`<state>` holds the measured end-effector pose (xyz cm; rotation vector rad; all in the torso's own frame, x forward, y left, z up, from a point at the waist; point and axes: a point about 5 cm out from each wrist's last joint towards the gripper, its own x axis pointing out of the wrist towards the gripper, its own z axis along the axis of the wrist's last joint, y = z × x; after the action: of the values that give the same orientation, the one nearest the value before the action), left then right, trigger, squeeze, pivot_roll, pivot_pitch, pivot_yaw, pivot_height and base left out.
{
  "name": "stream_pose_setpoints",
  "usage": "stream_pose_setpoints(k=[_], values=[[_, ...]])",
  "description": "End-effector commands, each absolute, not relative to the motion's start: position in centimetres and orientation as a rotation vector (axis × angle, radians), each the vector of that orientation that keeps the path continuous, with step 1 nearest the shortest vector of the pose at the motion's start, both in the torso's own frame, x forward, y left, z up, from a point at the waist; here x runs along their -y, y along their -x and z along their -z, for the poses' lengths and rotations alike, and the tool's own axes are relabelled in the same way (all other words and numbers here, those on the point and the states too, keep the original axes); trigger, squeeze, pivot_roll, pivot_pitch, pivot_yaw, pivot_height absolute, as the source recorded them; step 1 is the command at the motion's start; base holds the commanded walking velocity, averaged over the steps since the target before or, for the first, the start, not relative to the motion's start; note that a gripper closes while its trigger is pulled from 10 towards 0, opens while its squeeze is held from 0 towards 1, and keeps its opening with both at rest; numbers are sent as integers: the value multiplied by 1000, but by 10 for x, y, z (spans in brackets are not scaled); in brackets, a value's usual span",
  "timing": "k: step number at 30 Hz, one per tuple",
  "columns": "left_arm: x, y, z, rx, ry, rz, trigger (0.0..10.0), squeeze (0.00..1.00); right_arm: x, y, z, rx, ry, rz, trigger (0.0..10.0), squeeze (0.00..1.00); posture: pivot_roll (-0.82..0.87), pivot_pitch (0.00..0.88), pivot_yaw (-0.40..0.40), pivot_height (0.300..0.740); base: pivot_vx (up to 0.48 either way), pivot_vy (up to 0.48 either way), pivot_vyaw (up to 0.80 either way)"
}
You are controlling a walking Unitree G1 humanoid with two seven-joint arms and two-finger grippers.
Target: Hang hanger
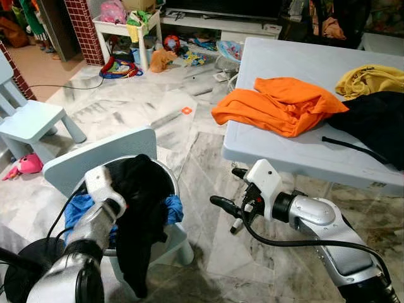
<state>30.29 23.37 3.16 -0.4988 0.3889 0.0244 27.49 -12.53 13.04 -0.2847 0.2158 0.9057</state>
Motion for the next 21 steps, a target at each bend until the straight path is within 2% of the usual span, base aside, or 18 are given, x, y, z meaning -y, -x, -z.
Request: stream_pose_setpoints(k=[1, 7, 11, 16, 21], values=[[-236, -302, -39, -365, 508, -16, 0, 0, 129, -276, -133, -202, 294, -903, 10000, 0, -154, 71, -7, 740, 0, 0, 0], [-233, -239, -38, -435, 479, 51, 0, 0, 125, -277, -131, -203, 295, -923, 10000, 0, -127, 76, -20, 740, 0, 0, 0], [-225, -188, -10, -594, 463, 57, 0, 0, 123, -280, -131, -202, 299, -930, 10000, 0, -107, 84, -28, 740, 0, 0, 0], [-226, -159, 10, -711, 442, -11, 0, 0, 122, -281, -130, -199, 302, -933, 10000, 0, -101, 89, -34, 740, 0, 0, 0], [-223, -145, 15, -794, 403, -36, 0, 0, 122, -281, -130, -195, 311, -934, 10000, 0, -108, 89, -34, 740, 0, 0, 0]])
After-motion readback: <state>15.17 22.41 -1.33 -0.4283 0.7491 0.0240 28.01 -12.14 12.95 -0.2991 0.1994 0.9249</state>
